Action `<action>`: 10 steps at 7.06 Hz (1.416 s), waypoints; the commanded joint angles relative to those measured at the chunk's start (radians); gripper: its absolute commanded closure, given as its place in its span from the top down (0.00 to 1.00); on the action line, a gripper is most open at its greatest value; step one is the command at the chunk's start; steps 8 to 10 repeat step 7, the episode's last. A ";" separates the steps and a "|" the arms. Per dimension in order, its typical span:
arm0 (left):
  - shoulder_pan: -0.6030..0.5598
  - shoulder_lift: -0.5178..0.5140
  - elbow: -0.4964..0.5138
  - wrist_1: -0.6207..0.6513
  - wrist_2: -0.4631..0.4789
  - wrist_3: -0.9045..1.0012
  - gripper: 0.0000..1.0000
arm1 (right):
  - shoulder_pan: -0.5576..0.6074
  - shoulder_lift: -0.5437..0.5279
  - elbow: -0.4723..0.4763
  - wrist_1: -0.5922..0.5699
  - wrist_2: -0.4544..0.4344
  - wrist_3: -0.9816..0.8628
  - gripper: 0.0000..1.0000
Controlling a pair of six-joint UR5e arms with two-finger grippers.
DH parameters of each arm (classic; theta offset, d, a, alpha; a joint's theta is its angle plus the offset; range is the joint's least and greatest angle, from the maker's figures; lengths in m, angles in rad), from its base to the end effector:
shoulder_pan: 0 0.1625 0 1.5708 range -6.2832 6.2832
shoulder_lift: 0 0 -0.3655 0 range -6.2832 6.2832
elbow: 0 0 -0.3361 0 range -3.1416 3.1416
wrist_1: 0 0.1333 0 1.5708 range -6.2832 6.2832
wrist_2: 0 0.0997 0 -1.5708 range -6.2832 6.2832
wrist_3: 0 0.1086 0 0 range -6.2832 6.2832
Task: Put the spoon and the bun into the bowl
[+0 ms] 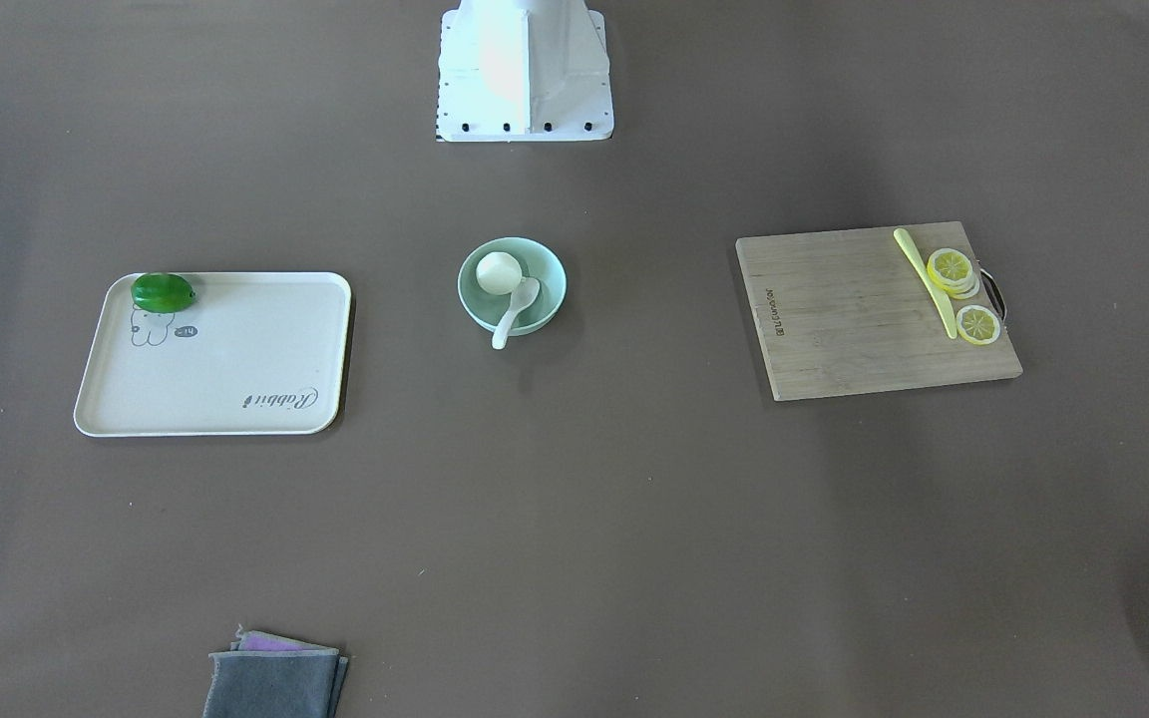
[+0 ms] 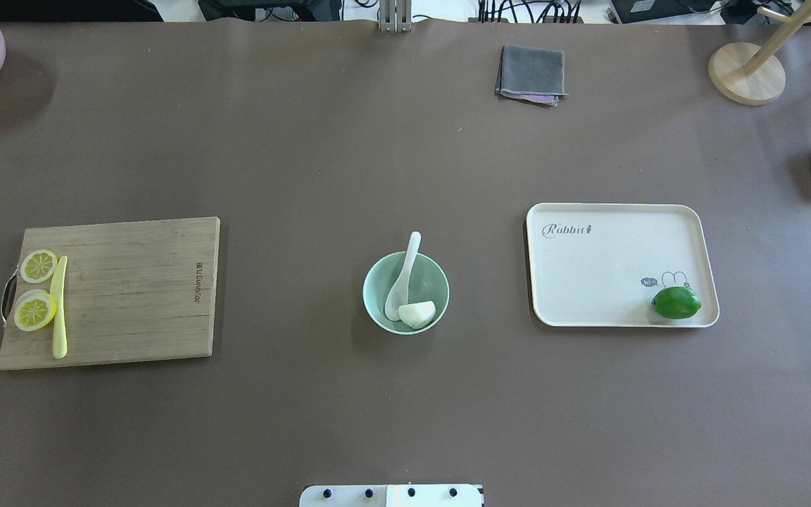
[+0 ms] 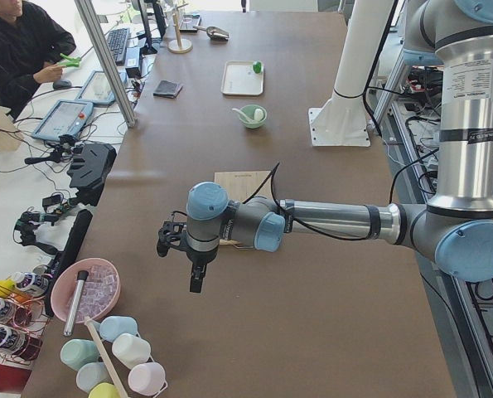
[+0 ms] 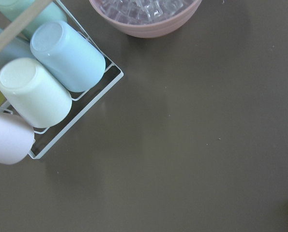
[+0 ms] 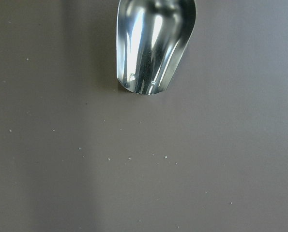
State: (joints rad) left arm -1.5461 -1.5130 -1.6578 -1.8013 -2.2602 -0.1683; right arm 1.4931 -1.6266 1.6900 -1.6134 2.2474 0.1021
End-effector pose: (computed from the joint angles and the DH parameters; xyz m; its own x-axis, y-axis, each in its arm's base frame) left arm -0.0535 -0.4342 0.5730 0.7605 0.0179 -0.6491 0.1050 0.9831 0.1502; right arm 0.0328 -0.4203 0.5887 0.7802 0.0285 0.6249 -0.0019 0.9991 -0.0431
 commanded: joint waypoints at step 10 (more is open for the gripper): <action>-0.009 0.007 -0.002 0.037 -0.116 -0.007 0.98 | -0.001 -0.001 -0.004 -0.008 0.115 0.010 1.00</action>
